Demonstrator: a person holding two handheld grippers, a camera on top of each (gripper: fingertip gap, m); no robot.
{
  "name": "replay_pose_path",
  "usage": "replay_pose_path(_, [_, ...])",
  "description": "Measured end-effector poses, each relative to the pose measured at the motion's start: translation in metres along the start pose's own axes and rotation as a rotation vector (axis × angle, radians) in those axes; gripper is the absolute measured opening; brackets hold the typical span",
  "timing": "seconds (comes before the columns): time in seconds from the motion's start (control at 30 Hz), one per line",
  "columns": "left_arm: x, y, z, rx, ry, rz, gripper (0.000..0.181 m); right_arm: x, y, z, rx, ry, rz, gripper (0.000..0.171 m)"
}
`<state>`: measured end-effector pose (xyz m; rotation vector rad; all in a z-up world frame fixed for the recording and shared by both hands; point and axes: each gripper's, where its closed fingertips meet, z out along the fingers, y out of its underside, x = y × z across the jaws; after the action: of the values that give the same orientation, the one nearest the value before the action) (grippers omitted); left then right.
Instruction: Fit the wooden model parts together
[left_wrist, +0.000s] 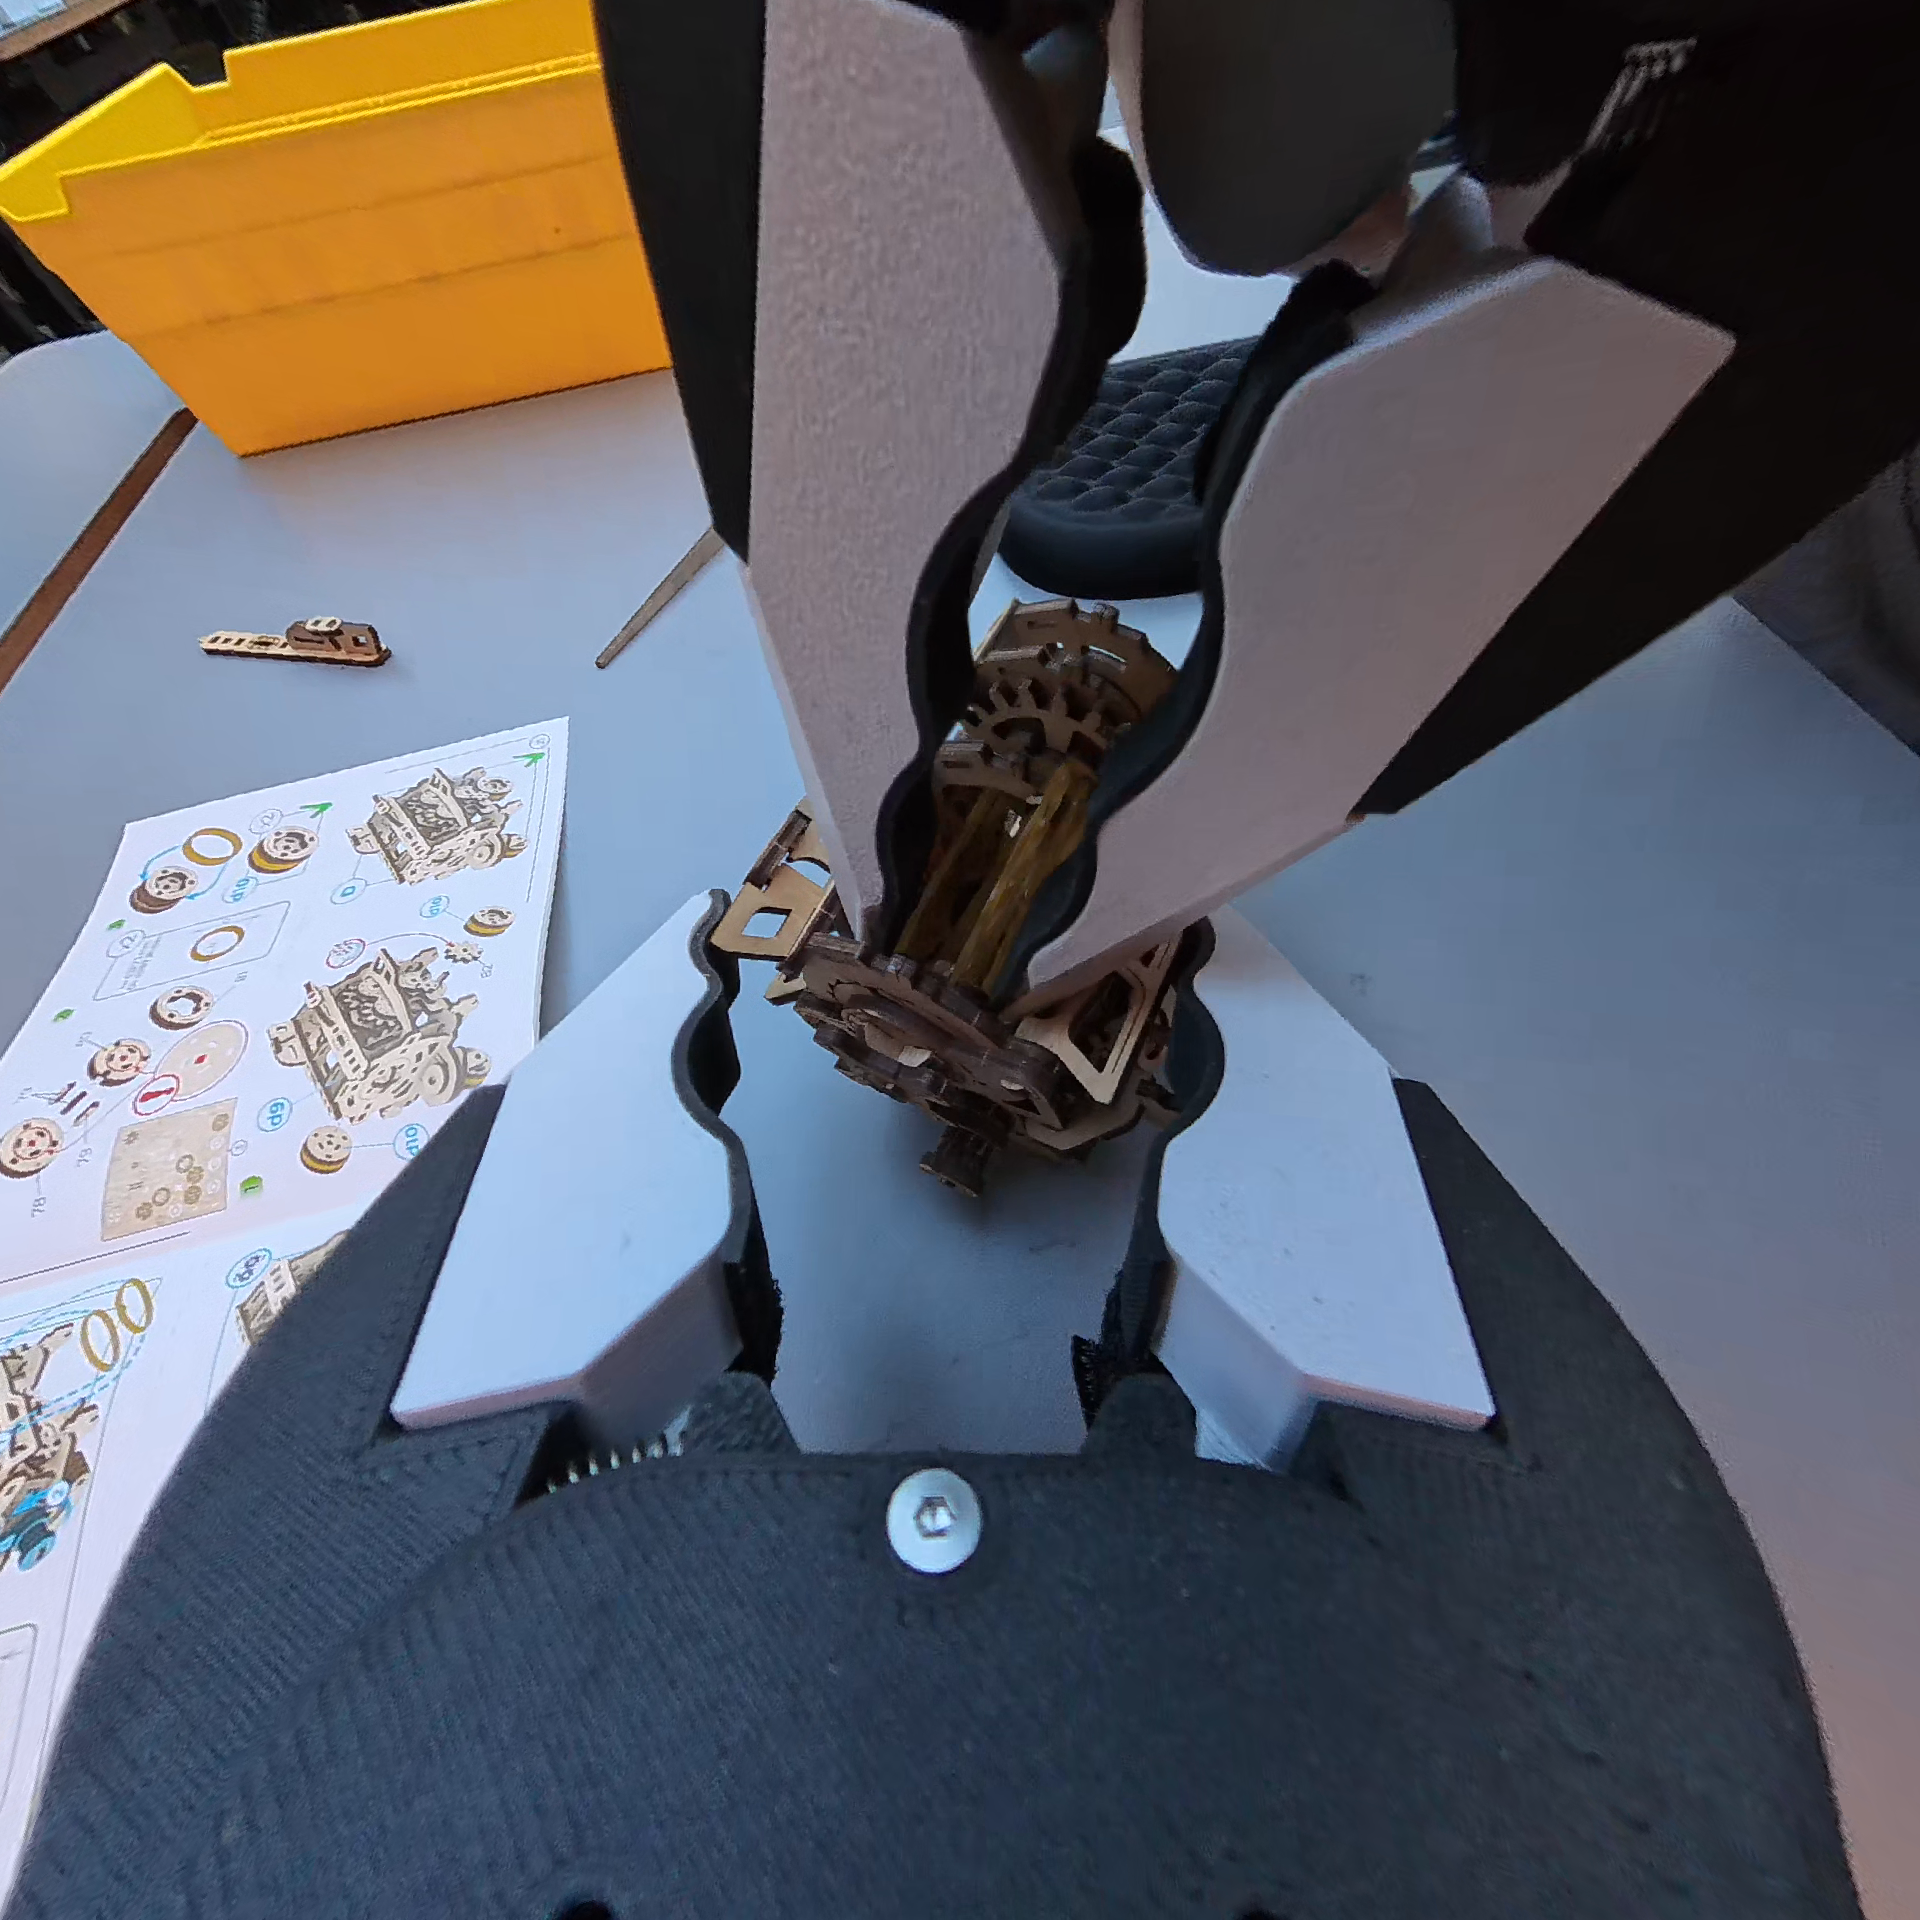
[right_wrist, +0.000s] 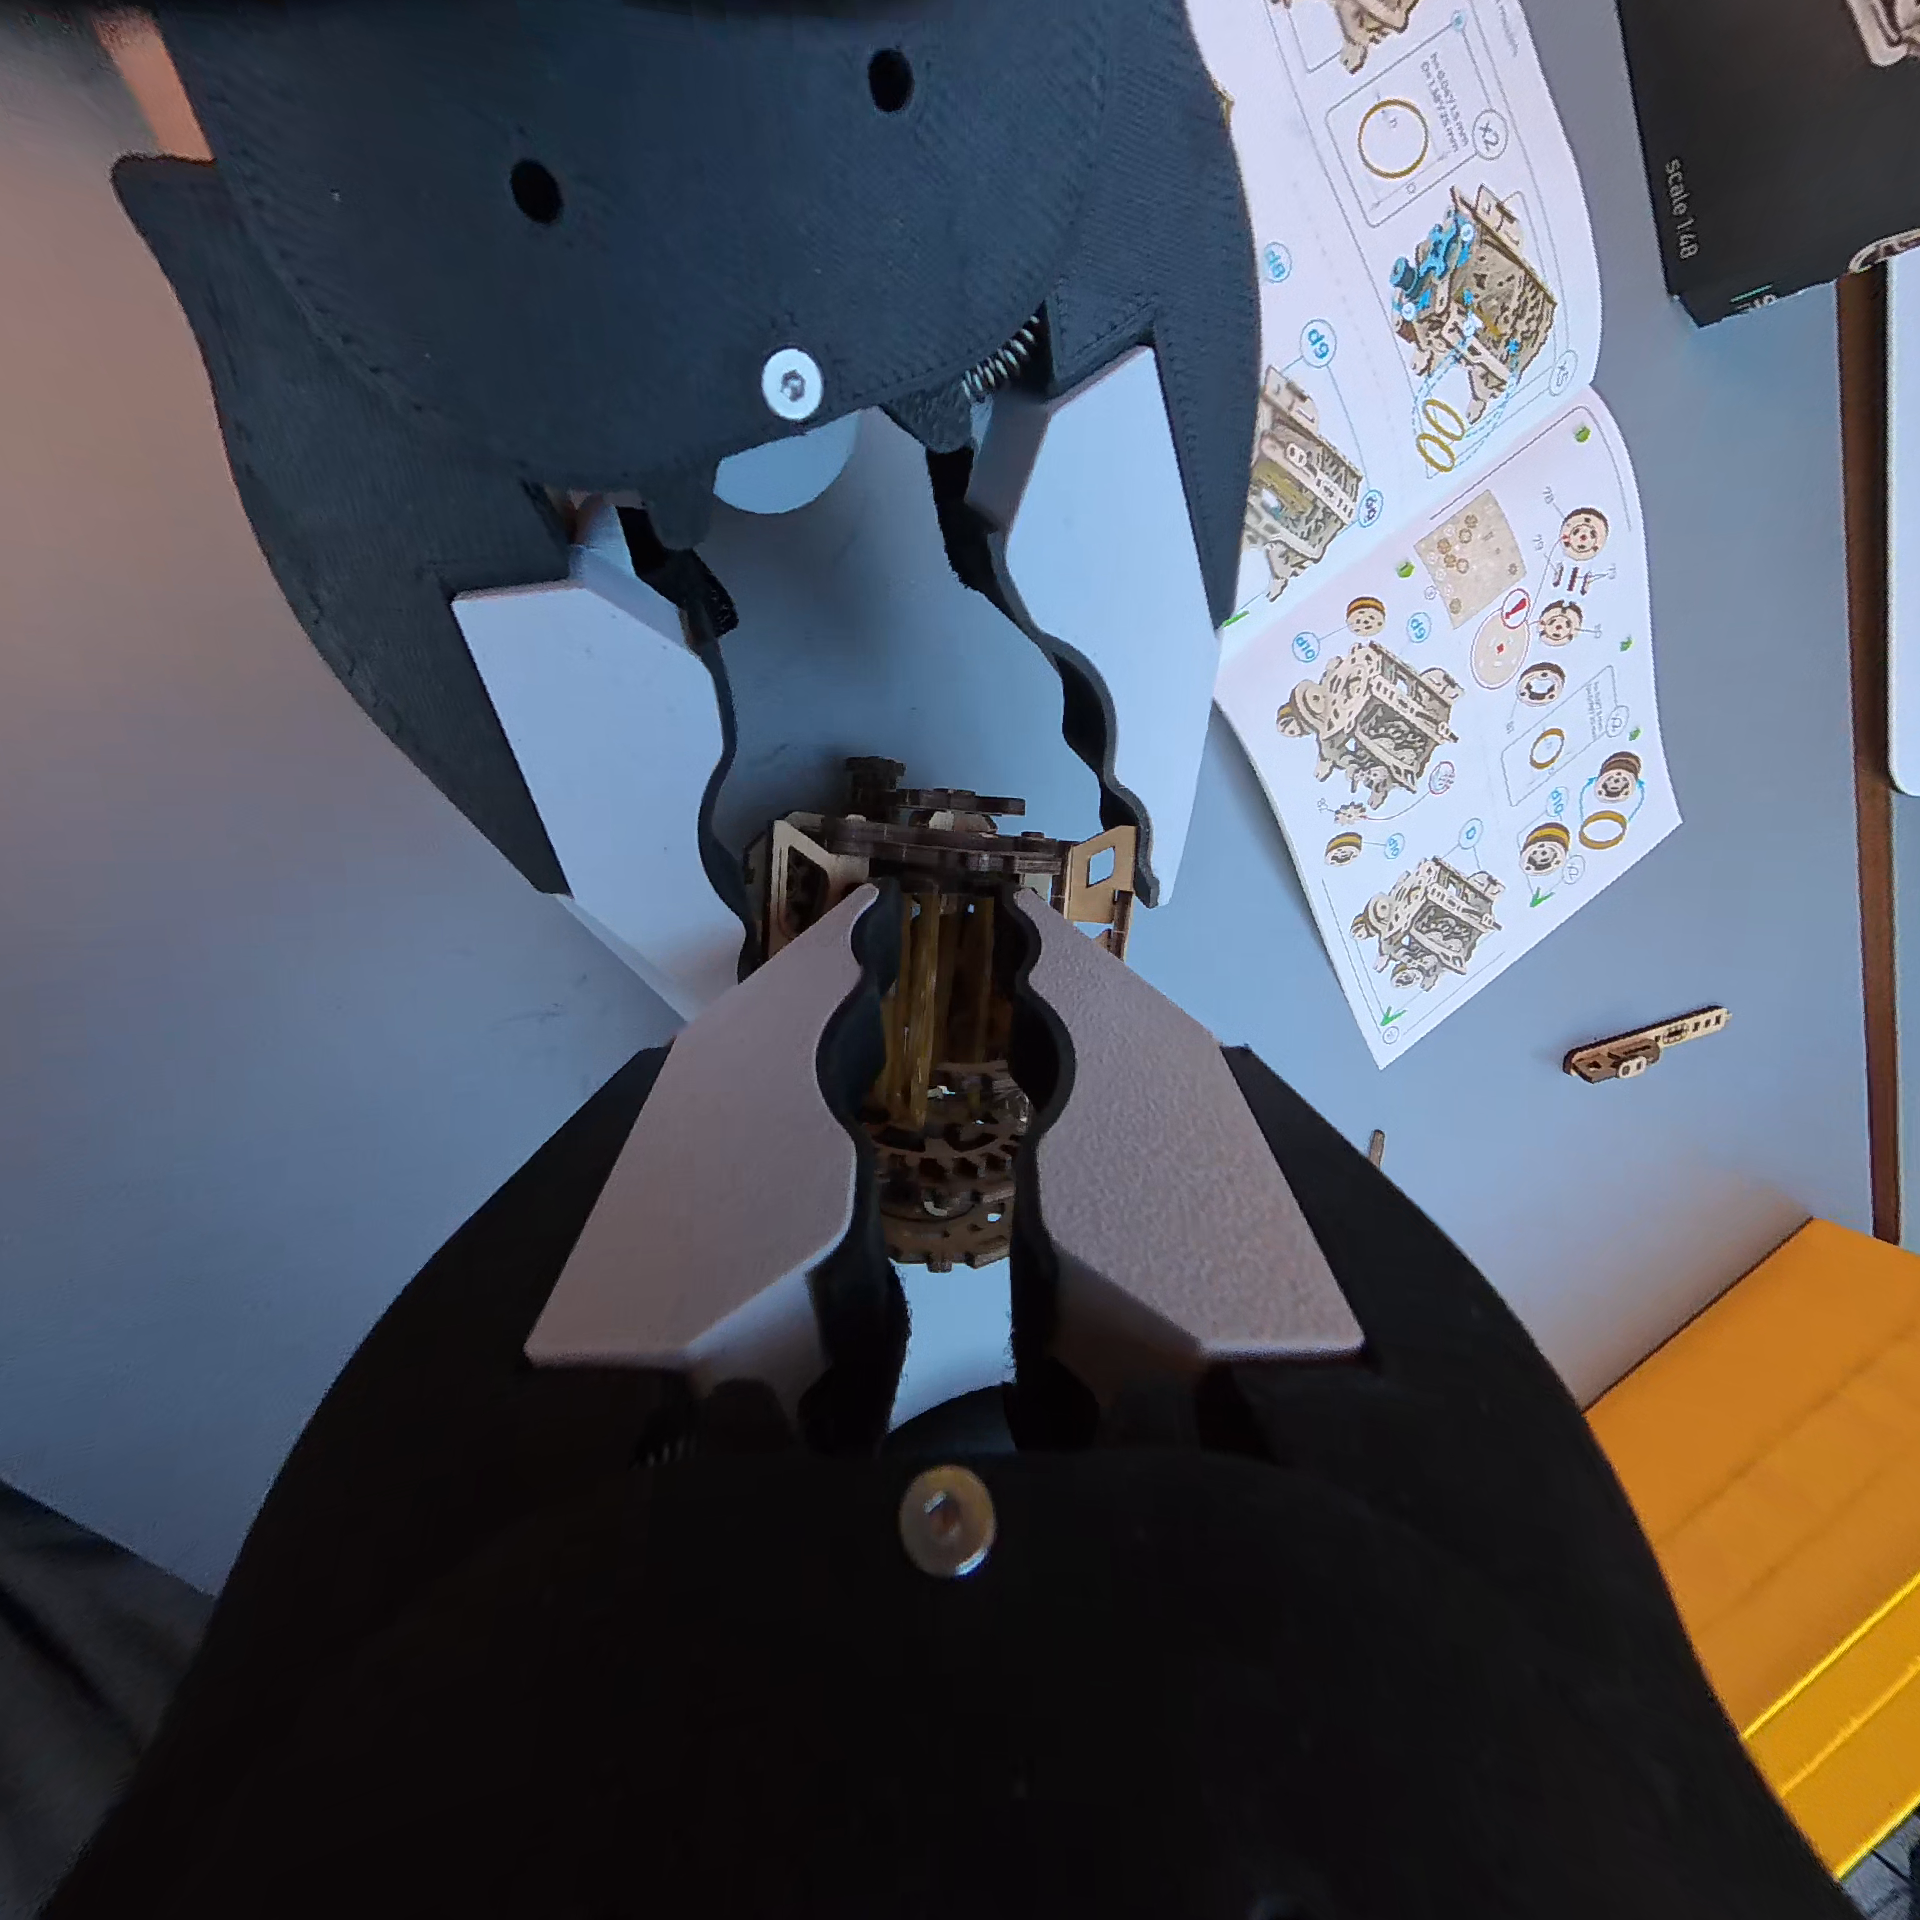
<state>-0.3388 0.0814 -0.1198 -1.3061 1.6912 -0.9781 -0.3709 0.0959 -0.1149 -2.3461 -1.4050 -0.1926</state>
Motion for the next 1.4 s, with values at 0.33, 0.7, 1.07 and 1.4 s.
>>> replay_pose_path(0.33, [0.003, 0.0, -0.001, 0.009, 0.01, 0.034, 0.083, 0.015, -0.01, -0.049, 0.276, -0.099, 0.083, 0.013])
replay_pose_path(0.7, [-0.005, -0.002, -0.025, 0.053, 0.079, -0.077, 0.086, 0.008, 0.035, -0.04, 0.678, -0.254, 0.104, 0.072])
replay_pose_path(1.07, [-0.005, 0.023, -0.041, -0.02, 0.14, -0.191, 0.081, -0.01, 0.038, -0.012, 0.701, -0.385, 0.122, 0.081])
replay_pose_path(1.4, [0.01, 0.045, -0.023, -0.198, 0.131, -0.065, 0.072, -0.011, 0.039, -0.007, 0.716, -0.511, 0.2, 0.06])
